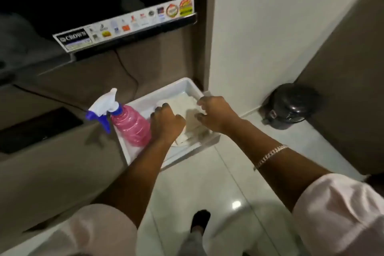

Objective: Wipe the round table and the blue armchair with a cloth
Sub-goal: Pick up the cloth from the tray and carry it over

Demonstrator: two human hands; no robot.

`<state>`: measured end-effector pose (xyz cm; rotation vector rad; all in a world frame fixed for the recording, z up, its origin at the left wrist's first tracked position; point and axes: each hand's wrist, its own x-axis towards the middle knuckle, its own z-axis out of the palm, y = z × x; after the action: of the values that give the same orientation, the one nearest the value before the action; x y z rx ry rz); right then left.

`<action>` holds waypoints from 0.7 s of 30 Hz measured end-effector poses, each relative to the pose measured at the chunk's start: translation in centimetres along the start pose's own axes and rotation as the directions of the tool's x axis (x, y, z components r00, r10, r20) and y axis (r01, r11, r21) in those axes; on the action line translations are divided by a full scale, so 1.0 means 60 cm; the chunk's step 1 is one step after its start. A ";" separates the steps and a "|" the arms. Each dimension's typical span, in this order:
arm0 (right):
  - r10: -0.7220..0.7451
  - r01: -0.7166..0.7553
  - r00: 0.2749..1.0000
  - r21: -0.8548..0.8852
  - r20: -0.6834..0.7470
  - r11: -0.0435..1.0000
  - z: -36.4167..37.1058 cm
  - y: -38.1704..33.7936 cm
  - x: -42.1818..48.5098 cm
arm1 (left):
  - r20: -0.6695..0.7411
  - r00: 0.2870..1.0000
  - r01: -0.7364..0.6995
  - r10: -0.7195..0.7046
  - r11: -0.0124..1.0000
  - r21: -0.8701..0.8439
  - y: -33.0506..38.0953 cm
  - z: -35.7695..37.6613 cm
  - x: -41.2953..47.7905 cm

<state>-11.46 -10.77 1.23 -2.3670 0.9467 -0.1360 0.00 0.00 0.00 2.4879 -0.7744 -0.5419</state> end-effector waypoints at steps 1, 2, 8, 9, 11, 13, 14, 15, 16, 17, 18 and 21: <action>0.034 -0.032 0.998 -0.046 0.061 0.998 0.019 -0.004 0.014 | 0.014 0.994 0.108 -0.107 0.993 -0.037 -0.006 0.004 0.007; 0.042 -0.033 0.995 -0.088 0.095 0.996 0.032 -0.008 0.024 | 0.015 0.978 0.210 -0.210 0.972 -0.106 -0.010 0.009 0.014; 0.090 -0.088 0.996 -0.094 0.017 0.992 0.072 0.000 0.023 | 0.224 0.899 0.421 -0.375 0.607 -0.673 -0.031 0.012 0.021; 0.138 -0.137 0.990 0.029 -0.039 0.990 0.071 0.003 0.019 | 0.266 0.898 0.426 -0.351 0.540 -0.726 -0.026 0.005 0.020; 0.192 -0.155 0.974 0.264 -0.121 0.952 0.059 0.003 -0.003 | 0.317 0.907 0.416 -0.277 0.474 -0.776 -0.003 -0.009 0.009; 0.226 -0.113 0.956 0.474 -0.188 0.874 0.035 0.008 -0.040 | 0.334 0.927 0.374 -0.171 0.479 -0.794 0.029 -0.027 -0.012; 0.268 -0.096 0.939 0.580 -0.218 0.809 0.017 0.015 -0.061 | 0.348 0.934 0.342 -0.076 0.467 -0.815 0.045 -0.033 -0.025; 0.315 -0.082 0.920 0.667 -0.236 0.740 -0.004 0.025 -0.086 | 0.368 0.929 0.320 0.029 0.435 -0.842 0.063 -0.037 -0.043; 0.369 -0.088 0.903 0.745 -0.221 0.661 -0.028 0.039 -0.113 | 0.388 0.913 0.311 0.130 0.396 -0.864 0.079 -0.037 -0.062; 0.425 -0.111 0.889 0.818 -0.172 0.564 -0.052 0.055 -0.141 | 0.407 0.884 0.311 0.230 0.362 -0.879 0.097 -0.034 -0.086; 0.468 -0.148 0.879 0.882 -0.091 0.448 -0.076 0.073 -0.175 | 0.423 0.847 0.312 0.323 0.342 -0.886 0.115 -0.024 -0.111; 0.426 -0.184 0.897 0.977 0.122 0.109 -0.131 0.142 -0.306 | 0.479 0.745 0.337 0.464 0.357 -0.871 0.175 0.030 -0.207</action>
<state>-32.53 -7.37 5.16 -0.8574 0.9612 -0.6271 -14.75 -0.67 7.02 1.0637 -0.5131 -1.4344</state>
